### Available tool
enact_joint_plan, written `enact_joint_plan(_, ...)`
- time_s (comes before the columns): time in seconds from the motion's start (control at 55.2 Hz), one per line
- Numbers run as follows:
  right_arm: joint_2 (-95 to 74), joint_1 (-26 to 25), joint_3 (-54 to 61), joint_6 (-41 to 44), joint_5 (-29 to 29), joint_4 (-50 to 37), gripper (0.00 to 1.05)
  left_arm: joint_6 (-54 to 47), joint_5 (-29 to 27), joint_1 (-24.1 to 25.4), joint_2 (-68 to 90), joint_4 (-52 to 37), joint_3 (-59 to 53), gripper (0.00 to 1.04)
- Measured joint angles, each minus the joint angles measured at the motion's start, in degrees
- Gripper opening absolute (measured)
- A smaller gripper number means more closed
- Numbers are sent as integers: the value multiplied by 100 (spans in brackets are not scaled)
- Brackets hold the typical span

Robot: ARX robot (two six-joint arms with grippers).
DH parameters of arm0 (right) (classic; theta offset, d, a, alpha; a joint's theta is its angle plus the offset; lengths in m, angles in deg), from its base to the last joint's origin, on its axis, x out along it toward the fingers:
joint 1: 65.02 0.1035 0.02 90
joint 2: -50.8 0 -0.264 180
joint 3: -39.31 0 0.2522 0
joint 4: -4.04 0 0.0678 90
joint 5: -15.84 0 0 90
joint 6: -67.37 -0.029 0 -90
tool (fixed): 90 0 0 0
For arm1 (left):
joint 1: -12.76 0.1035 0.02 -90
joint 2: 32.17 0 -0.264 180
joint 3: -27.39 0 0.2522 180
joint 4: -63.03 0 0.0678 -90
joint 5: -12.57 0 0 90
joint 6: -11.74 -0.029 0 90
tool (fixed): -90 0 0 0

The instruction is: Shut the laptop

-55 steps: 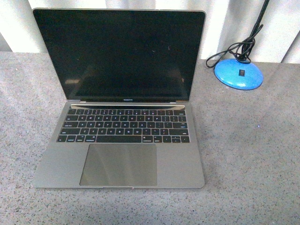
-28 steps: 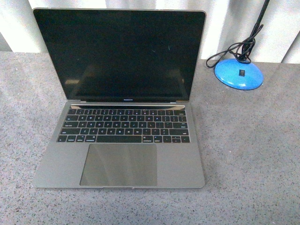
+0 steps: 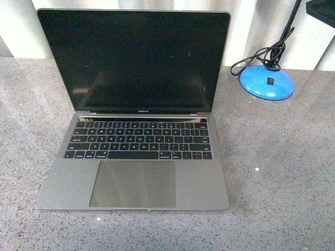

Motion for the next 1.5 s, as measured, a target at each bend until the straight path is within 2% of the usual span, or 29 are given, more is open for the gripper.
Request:
enact_joint_plan(0.145,-330,197,-435,37,-48,52,63,-7,341,-2,492,85,621,61)
enact_joint_plan(0.235,-588,315,-769,101,-63,133,42,-17,522,-70,903,387,1213,40)
enact_joint_plan(0.308,-710,363,-938,125,-31,192,31,2,555,-133,1121,682,1587,27)
enact_joint_plan(0.38,-874,424,-1180,144,-11,297,16,7,612,-240,1397,1150,2046,11)
enact_joint_plan(0.434,-1008,459,-1349,177,-15,361,6,31,608,-308,1554,1423,2304,3)
enact_joint_plan(0.489,-1119,492,-1482,205,-59,393,1,72,756,-363,1687,1655,2514,4)
enact_joint_plan(0.615,-1401,592,-1816,256,-129,511,1,179,748,-501,2050,2179,3051,4)
enact_joint_plan(1.14,-2203,778,-2855,289,-254,789,1,334,931,-662,3156,2238,4072,4)
enact_joint_plan(1.502,-3008,772,-3622,225,-195,1060,1,350,960,-916,3821,2769,4988,4)
